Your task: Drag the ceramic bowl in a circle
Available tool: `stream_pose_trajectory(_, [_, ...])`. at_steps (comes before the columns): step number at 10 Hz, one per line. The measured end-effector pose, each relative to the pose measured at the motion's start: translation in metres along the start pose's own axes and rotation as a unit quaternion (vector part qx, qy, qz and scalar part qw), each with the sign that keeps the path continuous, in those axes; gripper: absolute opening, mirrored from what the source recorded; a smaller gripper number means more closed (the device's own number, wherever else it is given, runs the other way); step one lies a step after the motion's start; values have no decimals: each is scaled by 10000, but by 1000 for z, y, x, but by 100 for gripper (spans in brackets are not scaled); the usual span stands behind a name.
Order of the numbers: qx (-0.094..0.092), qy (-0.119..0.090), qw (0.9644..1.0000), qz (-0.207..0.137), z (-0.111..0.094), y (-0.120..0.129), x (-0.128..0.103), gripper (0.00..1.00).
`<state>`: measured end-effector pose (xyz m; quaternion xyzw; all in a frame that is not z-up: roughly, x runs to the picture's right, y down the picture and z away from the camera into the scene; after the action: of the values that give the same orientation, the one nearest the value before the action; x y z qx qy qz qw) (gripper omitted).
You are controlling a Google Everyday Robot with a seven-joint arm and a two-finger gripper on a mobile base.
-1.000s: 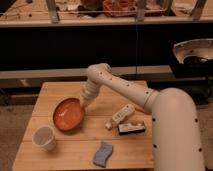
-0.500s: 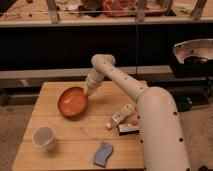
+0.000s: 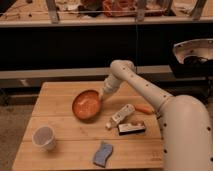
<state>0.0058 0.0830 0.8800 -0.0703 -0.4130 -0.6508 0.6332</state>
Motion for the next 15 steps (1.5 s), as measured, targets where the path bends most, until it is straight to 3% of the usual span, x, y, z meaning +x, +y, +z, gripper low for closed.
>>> stream_pose_trajectory(3, [53, -50, 10000, 55, 0, -1, -55, 3])
stream_pose_trajectory(6, [170, -159, 9994, -241, 19, -37, -72, 3])
stream_pose_trajectory(8, [288, -188, 9984, -456, 34, -65, -63, 3])
stream_pose_trajectory(10, [424, -256, 9955, -814, 53, -101, -39, 3])
stream_pose_trajectory(12, [435, -338, 9931, -1039, 69, -121, -7, 3])
stream_pose_trajectory(13, [405, -339, 9931, -1044, 72, -123, 12, 3])
stream_pose_trajectory(15, [385, -289, 9945, -927, 72, -116, 30, 3])
